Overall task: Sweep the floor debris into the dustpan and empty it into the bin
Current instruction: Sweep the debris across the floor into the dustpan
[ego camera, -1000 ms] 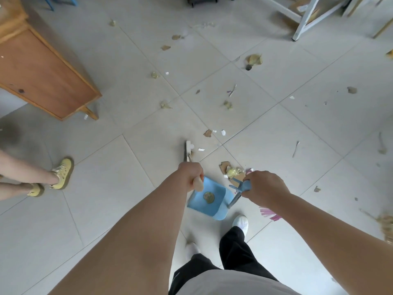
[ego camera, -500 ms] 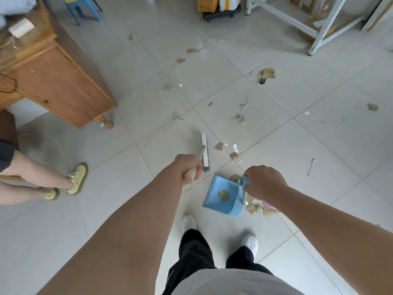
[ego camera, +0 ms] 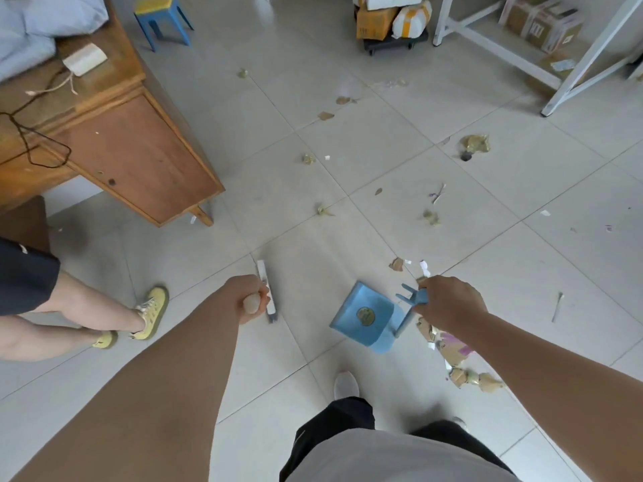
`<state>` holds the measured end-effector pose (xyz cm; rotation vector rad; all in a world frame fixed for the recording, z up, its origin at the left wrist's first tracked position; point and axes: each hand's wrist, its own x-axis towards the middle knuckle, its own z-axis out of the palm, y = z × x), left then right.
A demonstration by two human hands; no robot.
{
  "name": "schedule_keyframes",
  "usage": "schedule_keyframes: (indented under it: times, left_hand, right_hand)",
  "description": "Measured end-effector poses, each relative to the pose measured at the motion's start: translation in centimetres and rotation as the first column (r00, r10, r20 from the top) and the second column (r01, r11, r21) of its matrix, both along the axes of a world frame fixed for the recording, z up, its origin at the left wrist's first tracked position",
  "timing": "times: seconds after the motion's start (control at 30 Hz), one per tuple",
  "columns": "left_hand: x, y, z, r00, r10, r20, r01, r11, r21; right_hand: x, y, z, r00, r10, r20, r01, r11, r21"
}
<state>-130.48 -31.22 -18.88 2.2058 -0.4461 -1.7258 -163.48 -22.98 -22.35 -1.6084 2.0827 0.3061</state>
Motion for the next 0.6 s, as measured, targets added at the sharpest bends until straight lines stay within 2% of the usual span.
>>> schedule_keyframes:
  times: [0.13,0.27,0.43,0.6]
  left_hand:
    - [1.0,-1.3,-1.3,0.989,-0.129,0.067,0.129,0.992,0.014]
    - [-0.8,-3.0,-2.2,0.992,-0.112,0.053,0.112,0.994,0.004]
    - [-5.8,-6.1,-3.3,0.974,-0.227,0.011,0.226,0.974,0.015]
    - [-10.2,-10.2,-2.5,0.967,-0.233,-0.099,0.240,0.968,0.070]
  right_hand:
    - [0.9,-2.1,-0.1,0.999,-0.036,0.024,0.037,0.999,-0.016]
    - [0.7,-4.2,-0.7,0.998,-0.050,0.038,0.051,0.998,-0.037]
    - [-0.6,-7.1,-1.4,0.998,-0.038,0.059,0.040,0.998,-0.040]
    - [-3.0,-11.3,-1.2,0.996,-0.039,0.080,0.040,0.999,-0.018]
